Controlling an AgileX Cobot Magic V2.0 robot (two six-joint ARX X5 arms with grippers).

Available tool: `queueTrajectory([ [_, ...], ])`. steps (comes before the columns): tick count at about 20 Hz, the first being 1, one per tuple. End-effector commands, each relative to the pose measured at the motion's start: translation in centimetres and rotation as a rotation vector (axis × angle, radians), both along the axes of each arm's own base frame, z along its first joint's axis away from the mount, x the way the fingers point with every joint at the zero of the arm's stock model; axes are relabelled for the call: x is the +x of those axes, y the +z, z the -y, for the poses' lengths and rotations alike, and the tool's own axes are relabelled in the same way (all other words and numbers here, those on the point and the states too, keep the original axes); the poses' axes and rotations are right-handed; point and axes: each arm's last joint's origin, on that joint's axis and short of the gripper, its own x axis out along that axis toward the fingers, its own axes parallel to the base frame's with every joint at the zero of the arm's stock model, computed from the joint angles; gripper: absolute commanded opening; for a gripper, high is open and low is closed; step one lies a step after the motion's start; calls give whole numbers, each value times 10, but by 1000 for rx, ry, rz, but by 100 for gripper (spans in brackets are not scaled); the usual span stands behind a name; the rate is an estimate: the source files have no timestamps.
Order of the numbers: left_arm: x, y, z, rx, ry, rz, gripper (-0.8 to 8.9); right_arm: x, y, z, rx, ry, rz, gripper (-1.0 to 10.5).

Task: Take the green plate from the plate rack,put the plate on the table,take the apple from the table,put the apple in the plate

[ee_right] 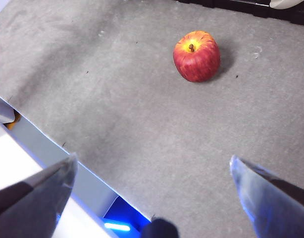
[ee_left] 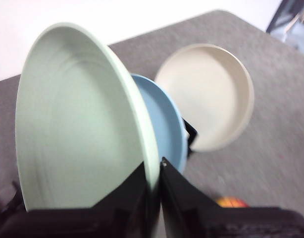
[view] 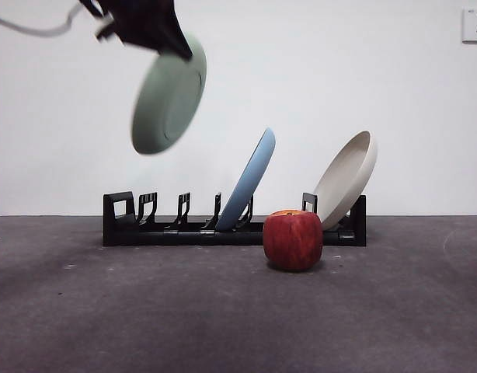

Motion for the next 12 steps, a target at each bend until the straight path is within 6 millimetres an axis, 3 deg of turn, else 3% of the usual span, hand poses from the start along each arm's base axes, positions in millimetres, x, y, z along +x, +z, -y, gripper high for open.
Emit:
queueTrajectory([
  [1,-38,20,5,154,-74,68,-7,0,1,0,5,5,5,691],
  [4,-85,31,19,365,-110,80,-5,0,1,0,7,5,4,691],
  [7,-117,25,40,521,-160,46,-5,0,1,0,8,6,4,691],
  [10,-140,2,64,651,-208,29,-5,-1,2,0,11,3,3,691],
  [12,-153,-24,78,723,-216,20,-5,-1,2,0,11,2,2,691],
])
